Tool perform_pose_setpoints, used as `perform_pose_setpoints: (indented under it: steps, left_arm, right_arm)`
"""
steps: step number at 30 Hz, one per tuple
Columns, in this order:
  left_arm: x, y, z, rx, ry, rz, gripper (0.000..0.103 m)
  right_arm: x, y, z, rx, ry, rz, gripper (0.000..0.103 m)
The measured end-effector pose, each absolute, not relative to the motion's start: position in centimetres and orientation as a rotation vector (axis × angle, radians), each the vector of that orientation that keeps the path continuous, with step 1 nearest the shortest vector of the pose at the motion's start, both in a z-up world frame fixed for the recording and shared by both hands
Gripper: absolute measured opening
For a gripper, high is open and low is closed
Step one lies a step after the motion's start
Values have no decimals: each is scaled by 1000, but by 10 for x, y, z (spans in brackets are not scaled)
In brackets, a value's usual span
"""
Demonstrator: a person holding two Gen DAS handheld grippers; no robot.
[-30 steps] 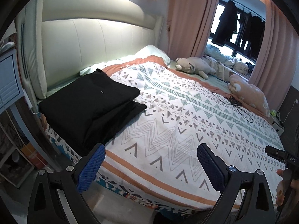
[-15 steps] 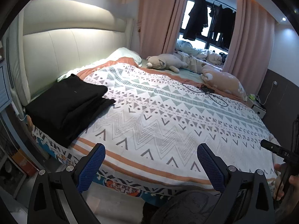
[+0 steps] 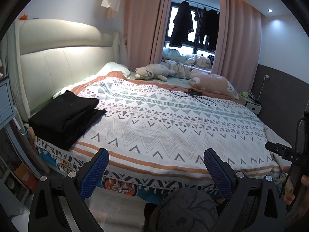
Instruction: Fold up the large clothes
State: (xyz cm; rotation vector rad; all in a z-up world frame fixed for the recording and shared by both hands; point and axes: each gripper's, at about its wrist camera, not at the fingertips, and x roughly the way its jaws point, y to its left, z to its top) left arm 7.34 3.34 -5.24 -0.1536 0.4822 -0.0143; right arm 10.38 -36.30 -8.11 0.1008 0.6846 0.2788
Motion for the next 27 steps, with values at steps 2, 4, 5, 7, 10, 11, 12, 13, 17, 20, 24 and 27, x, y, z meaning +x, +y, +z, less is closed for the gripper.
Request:
perform_pose_setpoints:
  steps: [2, 4, 5, 7, 10, 11, 12, 13, 17, 20, 24, 27]
  left_arm:
    - [61, 27, -52, -144, 465, -26, 99]
    - [49, 22, -52, -135, 454, -36, 99]
    - [43, 20, -52, -130, 448, -40, 99]
    - [32, 16, -52, -124, 432, -47, 99]
    - [15, 10, -51, -114, 418, -52, 99]
    - [11, 9, -51, -113, 413, -51, 99]
    - [6, 8, -50, -114, 406, -52, 99]
    - [1, 7, -50, -118, 396, -55, 99]
    - [-16, 2, -49, -117, 374, -39, 102]
    - [-30, -3, -48, -106, 361, -28, 102]
    - [-44, -8, -47, -103, 344, -20, 102]
    - [-50, -11, -47, -98, 332, -17, 102]
  right_arm:
    - [86, -368, -77, 95, 667, 260, 103]
    - [67, -374, -74, 82, 650, 240, 103]
    - [62, -376, -74, 77, 647, 232, 103]
    - [47, -380, -71, 69, 634, 223, 103]
    - [28, -387, -69, 68, 612, 210, 103]
    - [21, -390, -68, 70, 606, 201, 103]
    - [19, -392, -69, 73, 601, 197, 103]
    - [14, -394, -69, 76, 595, 196, 103]
    - [-2, -399, -72, 84, 590, 180, 103]
    - [-14, -403, -75, 76, 577, 175, 103]
    - [-26, -408, -80, 97, 562, 166, 103]
    - [-31, -412, -83, 114, 557, 157, 103]
